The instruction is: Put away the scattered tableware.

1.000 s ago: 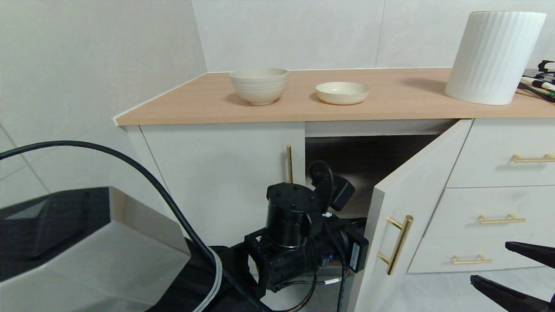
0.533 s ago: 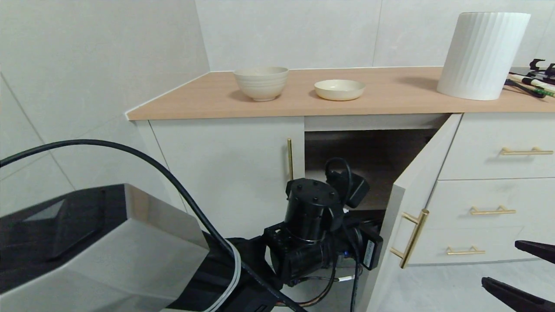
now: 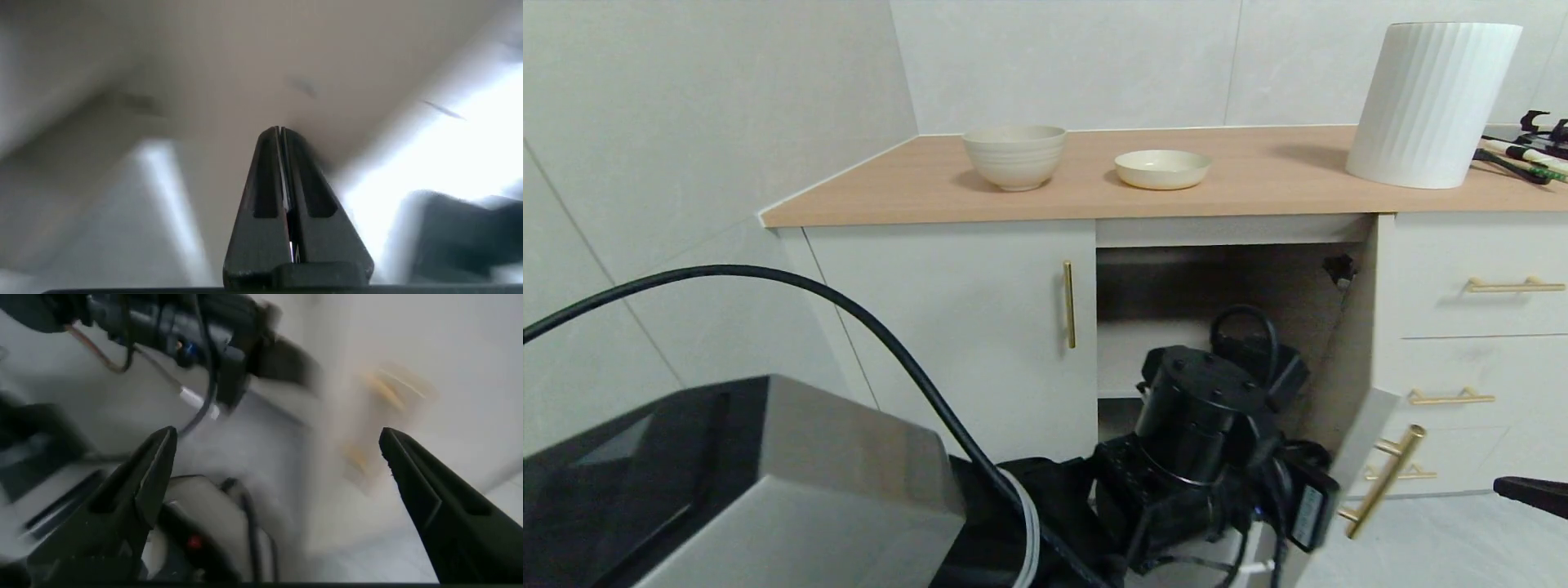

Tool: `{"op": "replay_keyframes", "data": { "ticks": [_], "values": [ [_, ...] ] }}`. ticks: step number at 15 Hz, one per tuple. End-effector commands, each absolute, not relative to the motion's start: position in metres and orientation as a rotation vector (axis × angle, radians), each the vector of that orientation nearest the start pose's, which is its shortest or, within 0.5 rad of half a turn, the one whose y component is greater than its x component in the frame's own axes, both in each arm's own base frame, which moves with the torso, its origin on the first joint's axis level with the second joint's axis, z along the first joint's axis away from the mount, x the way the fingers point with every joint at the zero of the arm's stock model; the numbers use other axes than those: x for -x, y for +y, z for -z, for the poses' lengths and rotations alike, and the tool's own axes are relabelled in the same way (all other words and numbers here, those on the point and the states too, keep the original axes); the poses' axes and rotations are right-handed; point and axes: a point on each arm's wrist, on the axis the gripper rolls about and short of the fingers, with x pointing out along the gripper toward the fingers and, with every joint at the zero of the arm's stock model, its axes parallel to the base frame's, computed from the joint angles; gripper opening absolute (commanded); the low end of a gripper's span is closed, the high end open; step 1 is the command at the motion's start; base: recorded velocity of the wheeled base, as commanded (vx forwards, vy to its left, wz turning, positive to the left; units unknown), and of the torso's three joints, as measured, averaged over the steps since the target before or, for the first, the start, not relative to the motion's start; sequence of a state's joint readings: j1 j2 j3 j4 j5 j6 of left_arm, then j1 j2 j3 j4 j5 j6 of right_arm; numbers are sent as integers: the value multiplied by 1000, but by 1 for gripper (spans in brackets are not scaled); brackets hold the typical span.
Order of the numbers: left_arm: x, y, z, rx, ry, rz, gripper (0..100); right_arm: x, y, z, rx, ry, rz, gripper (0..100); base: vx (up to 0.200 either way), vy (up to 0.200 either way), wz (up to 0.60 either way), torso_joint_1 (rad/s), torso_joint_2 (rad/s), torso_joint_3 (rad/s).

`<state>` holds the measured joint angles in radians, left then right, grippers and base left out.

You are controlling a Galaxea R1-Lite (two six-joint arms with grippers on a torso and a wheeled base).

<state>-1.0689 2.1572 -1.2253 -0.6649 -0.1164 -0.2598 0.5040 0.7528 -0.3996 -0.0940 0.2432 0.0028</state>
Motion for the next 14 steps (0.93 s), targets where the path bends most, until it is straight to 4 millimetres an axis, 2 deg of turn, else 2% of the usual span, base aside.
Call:
{"op": "replay_keyframes", "data": {
  "ticks": [1,2,4,5,6,7,8,9,12,14],
  "values": [
    [-172,-383,-170,181,395,1225,0,-51,35,-192,22,232,-772,100,0,0,0,0,0,0],
    [-186,-373,-171,210,403,1175,0,-51,35,-192,22,232,-772,100,0,0,0,0,0,0],
    [-227,-316,-182,279,409,1006,0,-51,36,-193,22,232,-772,100,0,0,0,0,0,0],
    [-235,-300,-184,288,408,965,0,-52,36,-194,22,232,-770,100,0,0,0,0,0,0],
    [-243,-258,-191,302,394,876,0,-60,40,-198,24,251,-767,100,0,0,0,0,0,0],
    [-244,-236,-195,306,387,832,0,-68,45,-203,25,266,-761,100,0,0,0,0,0,0],
    [-239,-203,-200,317,373,771,0,-87,56,-210,25,315,-758,100,0,0,0,0,0,0],
    [-234,-182,-201,324,366,732,0,-103,65,-216,27,340,-757,100,0,0,0,0,0,0],
    [-218,-131,-204,289,318,624,0,-152,92,-233,36,375,-731,100,0,0,0,0,0,0],
    [-210,-109,-208,222,270,576,0,-172,102,-235,44,391,-706,100,0,0,0,0,0,0]
  ]
}}
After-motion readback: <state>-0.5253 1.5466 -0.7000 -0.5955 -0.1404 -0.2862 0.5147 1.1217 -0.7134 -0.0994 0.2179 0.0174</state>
